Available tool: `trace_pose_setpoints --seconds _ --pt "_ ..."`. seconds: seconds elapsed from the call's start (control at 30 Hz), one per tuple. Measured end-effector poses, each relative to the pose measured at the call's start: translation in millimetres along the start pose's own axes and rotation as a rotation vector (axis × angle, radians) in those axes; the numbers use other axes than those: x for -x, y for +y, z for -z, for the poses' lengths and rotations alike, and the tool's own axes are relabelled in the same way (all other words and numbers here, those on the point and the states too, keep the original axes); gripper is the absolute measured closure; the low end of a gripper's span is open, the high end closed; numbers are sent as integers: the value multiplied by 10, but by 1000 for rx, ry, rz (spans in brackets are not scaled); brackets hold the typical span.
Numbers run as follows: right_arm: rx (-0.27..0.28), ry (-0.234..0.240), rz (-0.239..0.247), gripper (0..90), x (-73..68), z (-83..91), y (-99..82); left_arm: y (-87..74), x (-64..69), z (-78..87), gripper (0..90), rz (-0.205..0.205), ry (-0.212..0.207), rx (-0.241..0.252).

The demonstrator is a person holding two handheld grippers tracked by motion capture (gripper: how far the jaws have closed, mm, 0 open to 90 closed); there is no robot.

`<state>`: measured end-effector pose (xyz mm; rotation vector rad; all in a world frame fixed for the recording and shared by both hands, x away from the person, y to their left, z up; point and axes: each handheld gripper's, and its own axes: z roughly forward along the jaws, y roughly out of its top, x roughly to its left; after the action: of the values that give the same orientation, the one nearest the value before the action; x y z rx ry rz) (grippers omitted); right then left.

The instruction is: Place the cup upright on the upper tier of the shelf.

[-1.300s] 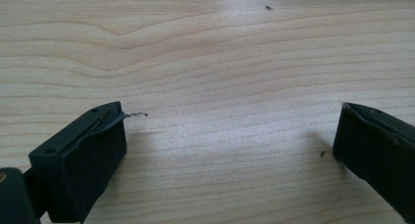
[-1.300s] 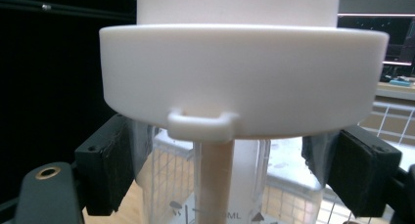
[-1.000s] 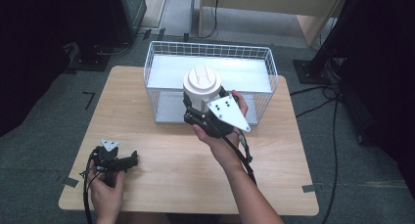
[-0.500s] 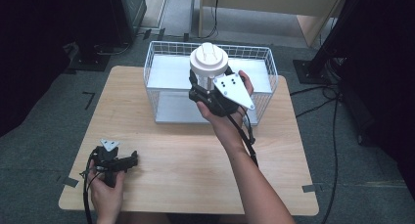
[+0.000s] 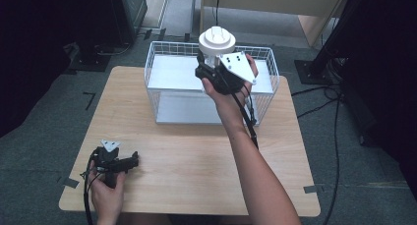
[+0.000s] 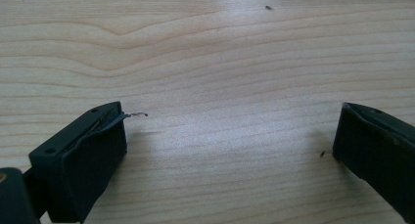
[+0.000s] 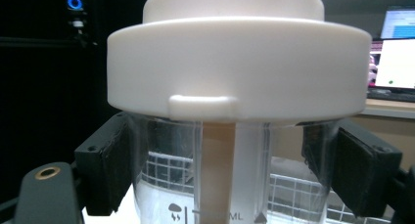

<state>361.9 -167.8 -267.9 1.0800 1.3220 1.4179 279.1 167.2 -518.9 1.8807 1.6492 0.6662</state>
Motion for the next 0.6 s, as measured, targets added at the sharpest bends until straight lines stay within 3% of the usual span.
trace_pose_setpoints --seconds 0.6 --pt "-38 -83 -18 157 133 -648 -105 0 0 0 0 1 0 0"
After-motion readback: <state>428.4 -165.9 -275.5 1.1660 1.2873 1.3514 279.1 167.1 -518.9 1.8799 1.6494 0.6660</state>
